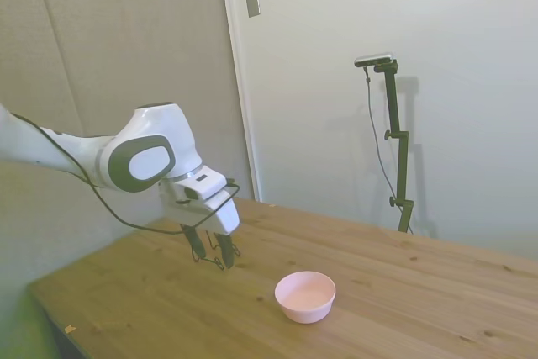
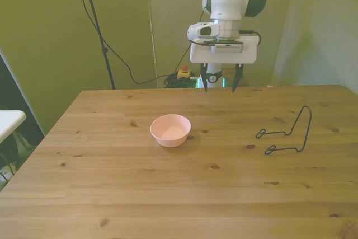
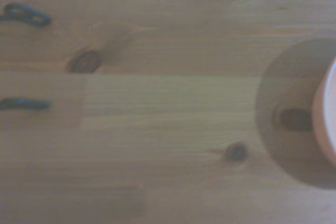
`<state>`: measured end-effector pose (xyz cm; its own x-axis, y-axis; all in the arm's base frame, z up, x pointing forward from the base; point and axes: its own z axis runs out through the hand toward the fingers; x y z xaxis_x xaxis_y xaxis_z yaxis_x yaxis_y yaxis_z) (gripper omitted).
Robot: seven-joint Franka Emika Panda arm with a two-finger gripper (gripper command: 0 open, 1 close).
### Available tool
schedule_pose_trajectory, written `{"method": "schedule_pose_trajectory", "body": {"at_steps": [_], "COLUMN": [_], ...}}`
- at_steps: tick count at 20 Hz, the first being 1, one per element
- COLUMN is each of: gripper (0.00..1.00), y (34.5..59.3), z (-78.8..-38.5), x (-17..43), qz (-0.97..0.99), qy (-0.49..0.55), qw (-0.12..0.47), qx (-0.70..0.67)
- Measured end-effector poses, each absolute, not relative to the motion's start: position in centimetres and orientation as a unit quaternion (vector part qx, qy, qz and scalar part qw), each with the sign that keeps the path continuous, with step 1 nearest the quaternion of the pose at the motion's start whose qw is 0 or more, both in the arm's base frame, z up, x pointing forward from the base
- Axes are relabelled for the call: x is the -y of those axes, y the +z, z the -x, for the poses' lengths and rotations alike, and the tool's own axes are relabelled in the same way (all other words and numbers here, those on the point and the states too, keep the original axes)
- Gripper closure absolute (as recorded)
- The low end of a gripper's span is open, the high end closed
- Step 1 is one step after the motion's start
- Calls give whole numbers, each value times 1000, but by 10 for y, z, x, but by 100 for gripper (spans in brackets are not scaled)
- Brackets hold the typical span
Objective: Load the bowl
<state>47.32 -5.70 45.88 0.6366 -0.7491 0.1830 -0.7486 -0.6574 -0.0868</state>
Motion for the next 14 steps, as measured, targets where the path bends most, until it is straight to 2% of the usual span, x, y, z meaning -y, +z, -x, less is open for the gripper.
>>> {"method": "schedule_pose_trajectory", "body": {"at_steps": [5, 14], "gripper": [0, 0], "y": [452, 403], "z": [-498, -537], "x": [96, 140], "qz": [886, 867], "qy": [-123, -127], "qw": [-17, -24], "qx": [-446, -481]}}
